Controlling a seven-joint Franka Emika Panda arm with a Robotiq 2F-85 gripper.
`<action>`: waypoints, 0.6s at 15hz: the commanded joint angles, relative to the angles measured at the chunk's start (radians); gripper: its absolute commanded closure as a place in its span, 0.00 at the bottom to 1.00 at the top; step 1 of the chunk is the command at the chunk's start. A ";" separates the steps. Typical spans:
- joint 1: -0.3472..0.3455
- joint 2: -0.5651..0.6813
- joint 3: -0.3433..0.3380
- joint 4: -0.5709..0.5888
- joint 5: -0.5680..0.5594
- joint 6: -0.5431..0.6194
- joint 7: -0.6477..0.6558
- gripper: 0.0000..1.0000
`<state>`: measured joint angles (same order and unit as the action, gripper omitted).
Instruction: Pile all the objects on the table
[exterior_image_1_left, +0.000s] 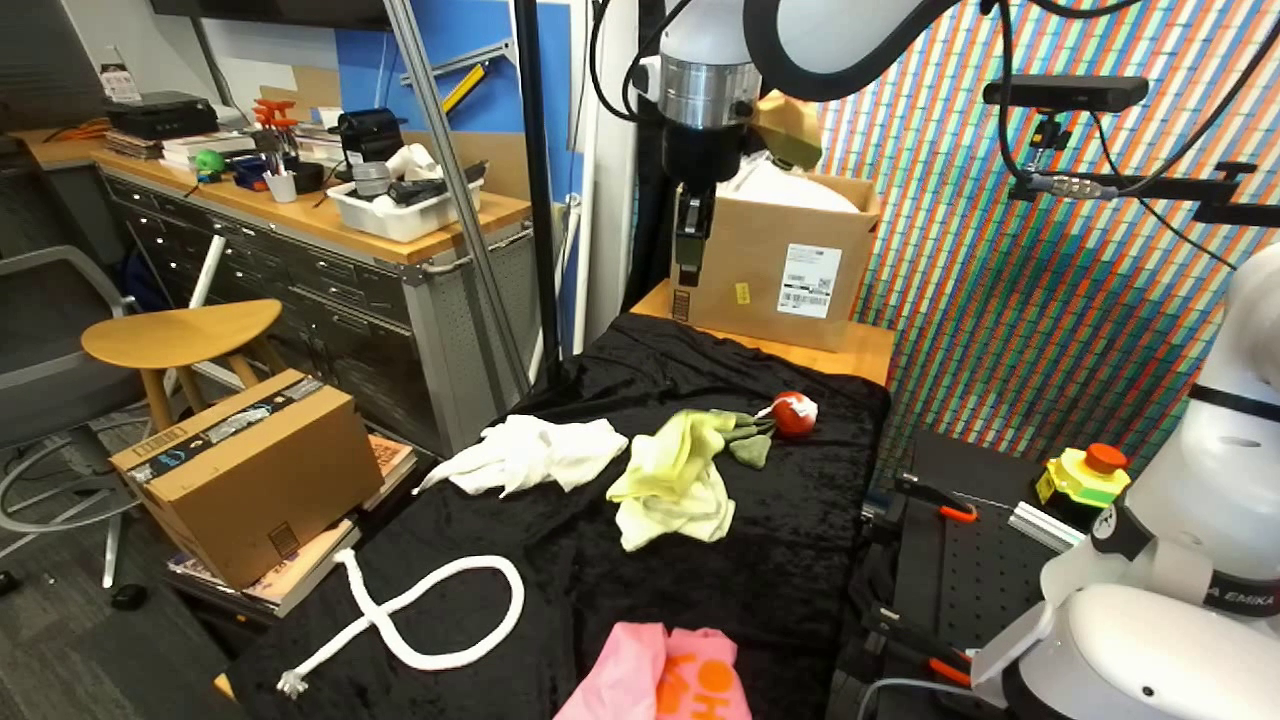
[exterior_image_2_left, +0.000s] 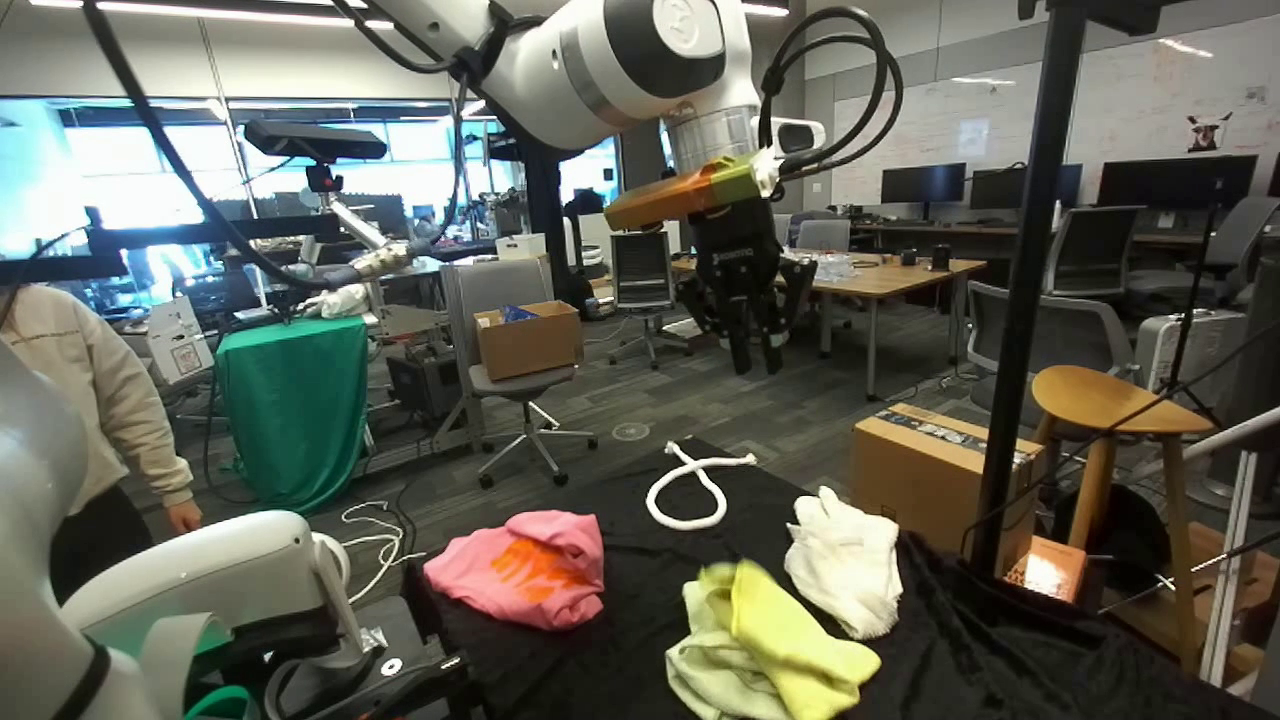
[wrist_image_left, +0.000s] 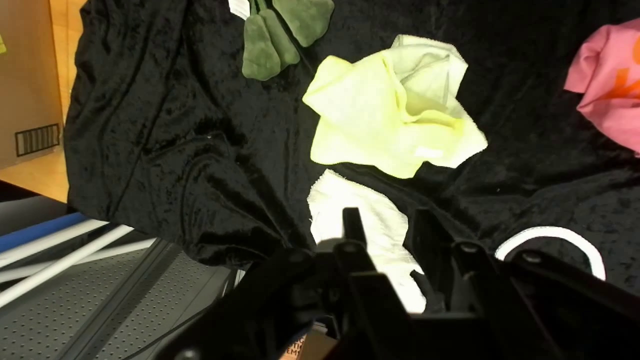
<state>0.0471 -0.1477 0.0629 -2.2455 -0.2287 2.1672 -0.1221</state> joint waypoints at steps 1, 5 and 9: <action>-0.003 -0.039 -0.009 -0.032 -0.014 0.027 -0.013 0.36; -0.014 -0.034 -0.015 -0.028 -0.028 0.038 0.014 0.05; -0.048 -0.011 -0.042 -0.027 -0.033 0.077 0.081 0.00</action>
<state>0.0254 -0.1566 0.0385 -2.2590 -0.2328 2.1948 -0.0973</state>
